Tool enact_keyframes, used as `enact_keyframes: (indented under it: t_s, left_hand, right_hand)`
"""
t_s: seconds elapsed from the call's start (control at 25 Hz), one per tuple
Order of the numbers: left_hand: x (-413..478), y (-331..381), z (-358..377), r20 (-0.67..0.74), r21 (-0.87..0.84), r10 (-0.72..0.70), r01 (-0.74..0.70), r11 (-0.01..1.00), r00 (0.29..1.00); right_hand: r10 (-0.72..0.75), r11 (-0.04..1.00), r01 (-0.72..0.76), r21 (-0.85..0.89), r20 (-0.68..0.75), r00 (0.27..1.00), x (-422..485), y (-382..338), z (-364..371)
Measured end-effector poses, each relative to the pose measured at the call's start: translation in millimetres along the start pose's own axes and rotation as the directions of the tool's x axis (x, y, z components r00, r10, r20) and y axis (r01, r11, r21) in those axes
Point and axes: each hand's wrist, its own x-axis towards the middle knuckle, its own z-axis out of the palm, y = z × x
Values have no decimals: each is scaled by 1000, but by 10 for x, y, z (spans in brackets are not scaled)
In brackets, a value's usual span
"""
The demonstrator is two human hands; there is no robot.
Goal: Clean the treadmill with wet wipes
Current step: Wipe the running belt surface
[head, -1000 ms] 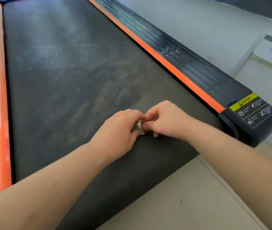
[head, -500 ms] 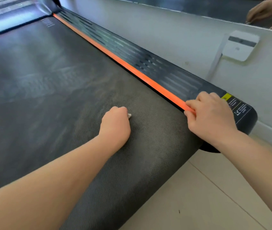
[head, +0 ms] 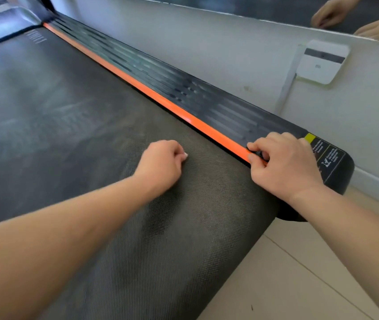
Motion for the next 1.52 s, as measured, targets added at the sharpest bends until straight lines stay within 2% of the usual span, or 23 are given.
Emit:
enact_keyframes:
  t_s: [0.08, 0.16, 0.2, 0.24, 0.4, 0.48, 0.56, 0.64, 0.68, 0.76, 0.84, 0.92, 1.0, 1.16, 1.2, 1.28, 1.36, 1.44, 1.52]
  left_hand:
    - [327, -133, -91, -49, 57, -53, 56, 997, 997]
    - [571, -164, -142, -89, 112, -220, 229, 967, 971]
    - [602, -107, -92, -92, 137, -261, 272, 953, 961]
    - [576, -33, -23, -63, 142, -248, 255, 956, 967]
    - [328, 86, 106, 121, 76, -18, 8, 997, 993]
    - [480, -8, -12, 66, 122, -62, 54, 991, 996]
    - [611, -23, -96, 4, 188, -180, 176, 966, 984]
    - [558, 111, -27, 42, 161, -227, 217, 963, 973]
    - [469, 235, 49, 96, 102, -196, 186, 977, 976]
    - [210, 479, 177, 196, 38, -46, 39, 998, 979]
    - [166, 511, 183, 183, 66, 61, -74, 995, 981]
    - [306, 445, 92, 82, 120, -8, -2, 993, 997]
    - [259, 514, 128, 64, 138, -46, 37, 990, 997]
    - [-111, 790, 297, 187, 83, 164, -182, 980, 968]
    - [-61, 788, 275, 178, 102, 149, -169, 980, 973]
    - [112, 767, 212, 144, 133, 29, -48, 990, 989]
    - [9, 905, 219, 173, 109, -54, 35, 993, 984]
    - [-299, 1144, 315, 263, 54, 88, -106, 993, 961]
    - [-502, 1204, 324, 352, 14, 232, -253, 967, 907]
  right_hand:
    - [13, 1000, -13, 0, -14, 1000, -20, 7, 8]
    - [5, 1000, -6, -13, -40, 999, -26, 0, 6]
    - [2, 1000, -2, -18, -41, 999, -19, -4, 11]
    - [-2, 1000, 1, -26, -38, 999, -12, -9, 22]
    - [4, 998, -6, -61, -32, 999, -29, -21, 50]
    - [8, 997, -11, -71, -44, 999, -36, -23, 49]
    - [9, 997, -13, -80, -46, 999, -29, -33, 43]
    - [-3, 996, 0, -88, -32, 999, -6, -41, 39]
    - [-5, 995, 2, -98, -23, 1000, -6, -35, 44]
    - [12, 994, -12, -109, -7, 1000, -32, -14, 40]
    - [29, 995, -29, -97, -7, 1000, -39, 0, 21]
    - [29, 996, -29, -79, -7, 1000, -37, -29, 4]
    - [24, 996, -24, -89, 1, 1000, -13, -56, -4]
    - [39, 993, -36, -116, 20, 999, 15, -77, 15]
    - [45, 992, -42, -118, 17, 999, 15, -67, 14]
    - [56, 993, -53, -110, 21, 998, 11, -54, 10]
    - [67, 993, -63, -96, 31, 997, 14, -58, 1]
    - [83, 994, -79, -77, 49, 995, 28, -44, -15]
    - [96, 995, -94, -30, 66, 993, 31, -15, -36]
